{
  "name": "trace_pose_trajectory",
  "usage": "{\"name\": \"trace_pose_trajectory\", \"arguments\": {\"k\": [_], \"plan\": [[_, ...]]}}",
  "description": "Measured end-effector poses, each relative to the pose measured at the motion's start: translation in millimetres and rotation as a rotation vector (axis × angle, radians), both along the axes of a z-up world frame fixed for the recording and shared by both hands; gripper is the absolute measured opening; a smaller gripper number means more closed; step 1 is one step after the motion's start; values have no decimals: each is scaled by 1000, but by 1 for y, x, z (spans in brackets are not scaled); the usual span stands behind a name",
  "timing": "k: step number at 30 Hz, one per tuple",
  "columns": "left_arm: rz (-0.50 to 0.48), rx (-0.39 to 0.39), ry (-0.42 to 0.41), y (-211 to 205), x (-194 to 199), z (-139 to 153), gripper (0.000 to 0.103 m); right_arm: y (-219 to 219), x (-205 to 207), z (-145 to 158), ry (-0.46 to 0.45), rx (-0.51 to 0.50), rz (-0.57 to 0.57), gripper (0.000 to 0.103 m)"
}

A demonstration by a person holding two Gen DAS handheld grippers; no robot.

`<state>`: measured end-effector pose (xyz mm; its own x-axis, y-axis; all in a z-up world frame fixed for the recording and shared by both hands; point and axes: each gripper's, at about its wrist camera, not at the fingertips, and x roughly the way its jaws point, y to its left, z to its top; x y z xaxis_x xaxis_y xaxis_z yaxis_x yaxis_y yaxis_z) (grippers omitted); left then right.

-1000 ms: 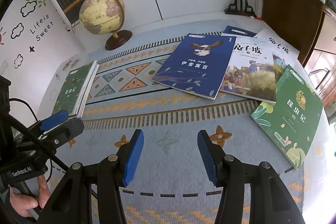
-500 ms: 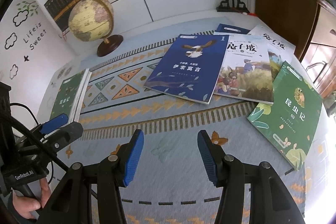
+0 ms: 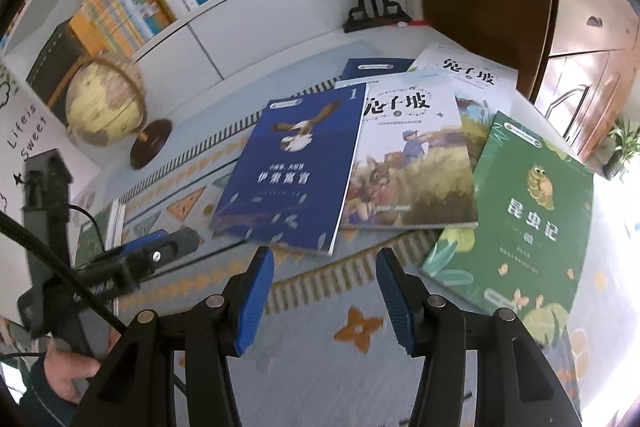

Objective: Organize books

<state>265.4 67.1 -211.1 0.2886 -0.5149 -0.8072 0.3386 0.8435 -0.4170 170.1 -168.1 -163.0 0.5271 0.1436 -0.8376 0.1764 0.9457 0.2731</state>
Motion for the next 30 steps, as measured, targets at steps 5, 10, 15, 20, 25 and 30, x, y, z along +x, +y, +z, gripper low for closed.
{"name": "trace_pose_trajectory", "arguments": {"k": [5, 10, 15, 20, 25, 30], "plan": [[52, 24, 51, -3, 34, -26, 89, -3, 37, -26, 28, 17, 34, 51], [100, 35, 86, -8, 51, -45, 89, -3, 71, -53, 60, -6, 77, 47], [95, 63, 52, -18, 50, -48, 89, -12, 91, -72, 82, 17, 72, 44], [73, 92, 21, -24, 51, -48, 89, -15, 102, -82, 86, 49, 59, 44], [73, 78, 19, -23, 51, -49, 90, -11, 112, -83, 74, 93, 82, 44], [58, 66, 17, -28, 48, -49, 93, -10, 118, -84, 76, 125, 99, 44]]}}
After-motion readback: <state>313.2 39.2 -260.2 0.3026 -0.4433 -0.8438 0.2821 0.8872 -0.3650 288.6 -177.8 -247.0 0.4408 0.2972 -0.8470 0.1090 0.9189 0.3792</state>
